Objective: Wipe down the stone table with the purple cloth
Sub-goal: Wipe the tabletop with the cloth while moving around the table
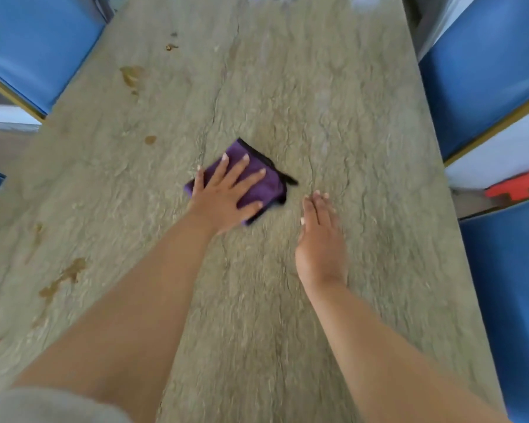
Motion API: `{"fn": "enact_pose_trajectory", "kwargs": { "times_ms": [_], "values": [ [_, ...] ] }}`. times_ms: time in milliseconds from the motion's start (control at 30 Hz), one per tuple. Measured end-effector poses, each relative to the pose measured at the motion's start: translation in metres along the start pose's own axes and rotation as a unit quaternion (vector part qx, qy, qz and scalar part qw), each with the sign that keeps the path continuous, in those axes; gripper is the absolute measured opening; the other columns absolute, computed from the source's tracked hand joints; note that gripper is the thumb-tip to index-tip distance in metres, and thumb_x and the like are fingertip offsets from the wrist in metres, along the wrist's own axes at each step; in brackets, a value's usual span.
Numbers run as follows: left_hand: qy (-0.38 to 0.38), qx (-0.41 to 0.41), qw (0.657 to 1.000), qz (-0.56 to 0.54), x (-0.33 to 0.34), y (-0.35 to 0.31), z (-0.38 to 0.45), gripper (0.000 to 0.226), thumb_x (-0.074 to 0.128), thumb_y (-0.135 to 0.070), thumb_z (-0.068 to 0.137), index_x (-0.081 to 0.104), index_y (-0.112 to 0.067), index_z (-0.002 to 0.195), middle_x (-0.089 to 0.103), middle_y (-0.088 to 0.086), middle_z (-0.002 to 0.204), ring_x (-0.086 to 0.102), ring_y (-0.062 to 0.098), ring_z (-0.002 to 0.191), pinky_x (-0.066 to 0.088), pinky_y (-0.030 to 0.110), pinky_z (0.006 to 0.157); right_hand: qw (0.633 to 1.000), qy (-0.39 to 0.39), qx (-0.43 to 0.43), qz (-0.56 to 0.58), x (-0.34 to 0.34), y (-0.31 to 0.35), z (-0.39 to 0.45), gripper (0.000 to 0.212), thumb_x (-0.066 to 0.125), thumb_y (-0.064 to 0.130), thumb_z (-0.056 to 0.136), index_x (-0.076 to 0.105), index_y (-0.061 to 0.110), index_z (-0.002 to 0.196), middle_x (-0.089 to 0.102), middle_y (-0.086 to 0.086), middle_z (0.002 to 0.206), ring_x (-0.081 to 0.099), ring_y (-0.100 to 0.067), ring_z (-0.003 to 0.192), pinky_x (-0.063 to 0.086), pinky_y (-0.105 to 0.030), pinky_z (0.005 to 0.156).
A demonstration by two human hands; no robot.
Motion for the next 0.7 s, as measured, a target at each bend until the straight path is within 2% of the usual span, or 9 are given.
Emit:
{"fn": "enact_pose_trajectory", "kwargs": {
  "times_ms": [167, 267, 333, 433, 567, 633, 700],
  "values": [
    [0.006, -0.206, 0.977, -0.046, -0.009, 0.047, 0.049, 0.067, 0.018, -0.072, 0.089, -0.003, -0.049, 0.149, -0.015, -0.008, 0.162, -0.019, 0.028, 0.147, -0.008, 0.066, 0.112, 1.000, 0.013, 0.005, -0.002, 0.004, 0.000, 0.002, 0.069, 0.036, -0.004, 0.094, 0.008, 0.018, 0.153, -0.002, 0.003, 0.161, -0.007, -0.014, 0.148, 0.004, -0.029, 0.121],
    [-0.004, -0.251, 0.966, -0.069, -0.004, 0.038, 0.035, 0.067, 0.017, -0.070, 0.090, -0.003, -0.047, 0.150, -0.014, -0.004, 0.162, -0.017, 0.029, 0.148, -0.007, 0.067, 0.111, 1.000, 0.022, 0.001, -0.010, 0.006, 0.000, 0.006, 0.068, 0.035, -0.002, 0.094, 0.007, 0.017, 0.153, -0.003, 0.001, 0.161, -0.008, -0.015, 0.148, 0.003, -0.030, 0.121],
    [-0.005, -0.226, 0.972, -0.066, 0.000, 0.017, 0.011, 0.066, 0.017, -0.070, 0.090, -0.005, -0.049, 0.149, -0.015, -0.005, 0.162, -0.016, 0.028, 0.148, -0.006, 0.065, 0.113, 1.000, 0.018, -0.002, -0.014, 0.005, 0.000, 0.008, 0.065, 0.035, 0.000, 0.095, 0.009, 0.016, 0.153, 0.000, -0.001, 0.162, -0.006, -0.017, 0.148, 0.006, -0.032, 0.121],
    [-0.024, -0.116, 0.993, -0.027, 0.011, -0.025, -0.050, 0.066, 0.014, -0.070, 0.088, -0.007, -0.052, 0.147, -0.013, -0.009, 0.162, -0.012, 0.025, 0.149, -0.001, 0.061, 0.116, 1.000, 0.000, -0.003, -0.007, 0.002, 0.001, 0.008, 0.057, 0.033, 0.003, 0.098, 0.017, 0.013, 0.152, 0.008, -0.005, 0.161, 0.000, -0.019, 0.149, 0.010, -0.034, 0.121],
    [-0.045, 0.070, 0.996, 0.032, 0.026, -0.037, -0.137, 0.065, 0.025, -0.069, 0.088, 0.014, -0.050, 0.149, 0.007, -0.010, 0.162, 0.006, 0.023, 0.150, 0.014, 0.063, 0.114, 1.000, -0.007, -0.008, -0.005, -0.002, 0.004, 0.007, 0.047, 0.031, 0.013, 0.102, 0.027, 0.011, 0.149, 0.018, -0.006, 0.159, 0.008, -0.022, 0.148, 0.009, -0.034, 0.121],
    [-0.037, 0.071, 0.996, 0.042, 0.027, -0.007, -0.149, 0.064, 0.027, -0.069, 0.088, 0.016, -0.051, 0.148, 0.011, -0.011, 0.162, 0.011, 0.021, 0.150, 0.018, 0.064, 0.112, 1.000, 0.003, -0.021, -0.014, -0.003, 0.009, 0.001, 0.046, 0.029, 0.016, 0.103, 0.031, 0.013, 0.148, 0.022, -0.005, 0.158, 0.009, -0.021, 0.148, 0.008, -0.038, 0.121],
    [-0.039, -0.018, 0.998, 0.038, 0.021, 0.032, -0.141, 0.064, 0.024, -0.070, 0.086, 0.010, -0.053, 0.147, 0.010, -0.011, 0.162, 0.012, 0.022, 0.149, 0.017, 0.064, 0.113, 0.999, 0.012, -0.046, -0.022, -0.002, 0.022, -0.014, 0.046, 0.030, 0.018, 0.102, 0.033, 0.016, 0.147, 0.024, -0.004, 0.158, 0.010, -0.021, 0.148, 0.007, -0.042, 0.121]
  ]
}}
Point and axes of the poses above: each hand's wrist, its own z-axis towards the middle knuckle, its own x-axis out of the palm, y = z × x, the point moved 10 cm from there along z, towards the middle knuckle
